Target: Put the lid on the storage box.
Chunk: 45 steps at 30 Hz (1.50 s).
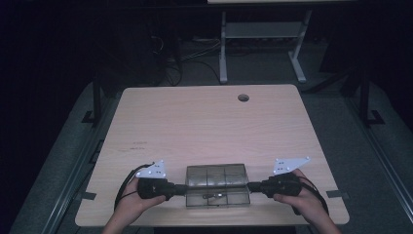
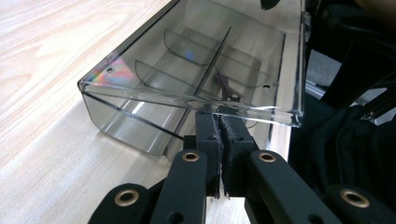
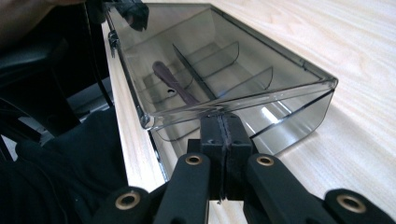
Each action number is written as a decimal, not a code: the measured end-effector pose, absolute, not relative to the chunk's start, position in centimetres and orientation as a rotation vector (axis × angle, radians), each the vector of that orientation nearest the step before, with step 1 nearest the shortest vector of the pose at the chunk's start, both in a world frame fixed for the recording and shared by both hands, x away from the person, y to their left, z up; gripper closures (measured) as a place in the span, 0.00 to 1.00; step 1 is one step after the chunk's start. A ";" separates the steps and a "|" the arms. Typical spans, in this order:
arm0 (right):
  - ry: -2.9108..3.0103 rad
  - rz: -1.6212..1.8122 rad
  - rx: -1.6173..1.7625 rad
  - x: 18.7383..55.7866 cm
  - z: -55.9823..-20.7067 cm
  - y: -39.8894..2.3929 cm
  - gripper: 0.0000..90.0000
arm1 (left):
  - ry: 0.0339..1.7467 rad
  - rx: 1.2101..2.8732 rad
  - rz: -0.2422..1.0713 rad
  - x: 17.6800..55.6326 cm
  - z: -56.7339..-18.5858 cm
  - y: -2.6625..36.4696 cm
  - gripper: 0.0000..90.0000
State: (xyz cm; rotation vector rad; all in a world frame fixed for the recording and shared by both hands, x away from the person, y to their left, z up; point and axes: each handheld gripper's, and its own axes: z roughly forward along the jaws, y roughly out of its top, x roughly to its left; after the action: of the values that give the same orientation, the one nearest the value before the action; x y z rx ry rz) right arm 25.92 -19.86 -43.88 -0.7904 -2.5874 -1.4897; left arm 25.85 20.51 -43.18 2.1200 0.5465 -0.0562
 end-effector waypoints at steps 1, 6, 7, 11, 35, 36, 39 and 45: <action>-2.588 -1.482 -0.794 25.9 -44.0 -19.8 0.99 | 0.552 2.123 -0.059 25.8 -43.3 20.5 0.97; -2.607 -1.450 -0.788 25.9 -44.3 -19.8 0.99 | 0.556 2.145 -0.052 26.0 -43.6 20.6 0.97; -2.605 -1.447 -0.791 25.9 -44.4 -19.8 0.99 | 0.555 2.146 -0.051 26.0 -43.7 20.6 0.97; -2.621 -1.428 -0.783 25.9 -44.7 -19.7 0.99 | 0.556 2.165 -0.052 26.0 -44.0 20.4 0.97; -2.655 -1.374 -0.825 26.1 -45.4 -20.3 0.95 | 0.580 2.205 -0.009 26.4 -44.2 21.3 0.93; -2.662 -1.375 -0.827 26.1 -45.4 -20.4 0.94 | 0.585 2.203 0.000 26.5 -44.1 21.6 0.92; -2.672 -1.381 -0.850 26.2 -45.5 -20.7 0.89 | 0.604 2.193 0.022 26.6 -44.0 22.1 0.88; -2.691 -1.406 -0.910 26.6 -45.5 -21.3 0.77 | 0.657 2.173 0.104 26.9 -44.0 23.3 0.73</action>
State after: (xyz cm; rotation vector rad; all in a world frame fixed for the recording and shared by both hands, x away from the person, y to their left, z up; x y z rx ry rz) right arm 26.57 -21.30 -45.54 -0.9102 -2.6913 -1.4061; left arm 26.89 23.31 -43.98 2.1731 0.6567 0.1038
